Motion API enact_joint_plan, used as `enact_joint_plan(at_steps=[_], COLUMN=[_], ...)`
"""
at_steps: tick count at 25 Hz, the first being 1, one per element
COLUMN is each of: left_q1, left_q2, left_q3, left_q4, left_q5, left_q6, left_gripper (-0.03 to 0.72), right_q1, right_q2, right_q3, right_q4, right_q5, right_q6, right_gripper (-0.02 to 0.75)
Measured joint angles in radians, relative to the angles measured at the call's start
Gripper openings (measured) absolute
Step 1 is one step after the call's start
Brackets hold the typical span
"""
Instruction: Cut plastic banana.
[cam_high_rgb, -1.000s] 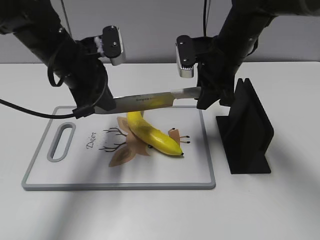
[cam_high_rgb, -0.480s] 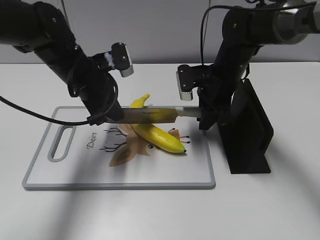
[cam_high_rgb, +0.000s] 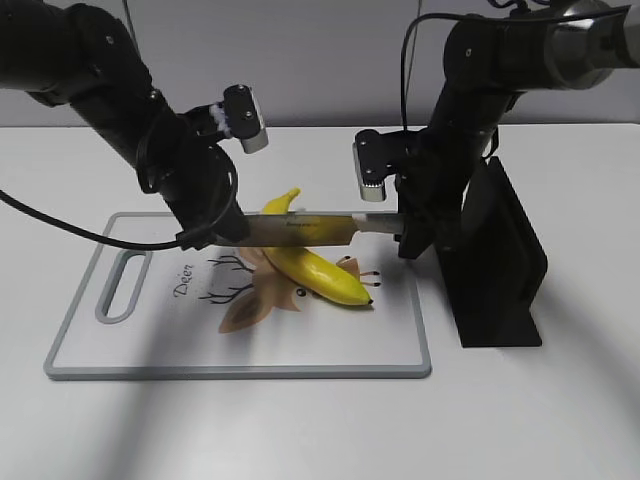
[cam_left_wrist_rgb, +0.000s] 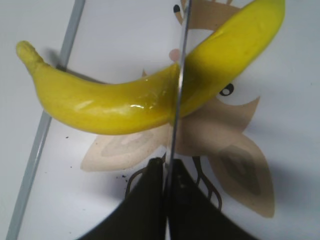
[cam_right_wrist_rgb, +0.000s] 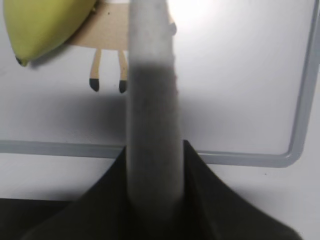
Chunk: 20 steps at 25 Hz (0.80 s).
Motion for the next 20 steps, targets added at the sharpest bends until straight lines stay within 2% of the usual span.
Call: enact_joint_plan(at_steps=[4, 10, 20], left_q1=[0.0, -0.002, -0.004], left_q2=[0.009, -0.01, -0.112], left_q3=[-0.009, -0.067, -0.093], left_q4=[0.011, 0.036, 0.084], left_q5=[0.015, 0.118, 0.177], left_q6=[-0.005, -0.021, -0.11], left_gripper=[-0.005, -0.006, -0.006], right_q1=[0.0, 0.0, 0.004], right_q2=[0.01, 0.022, -0.101], right_q3=[-0.072, -0.186, -0.201], right_q4=[0.0, -0.005, -0.002], right_q5=[0.066, 0.254, 0.267], right_q6=[0.006, 0.048, 0.093], right_gripper=[0.188, 0.19, 0.199])
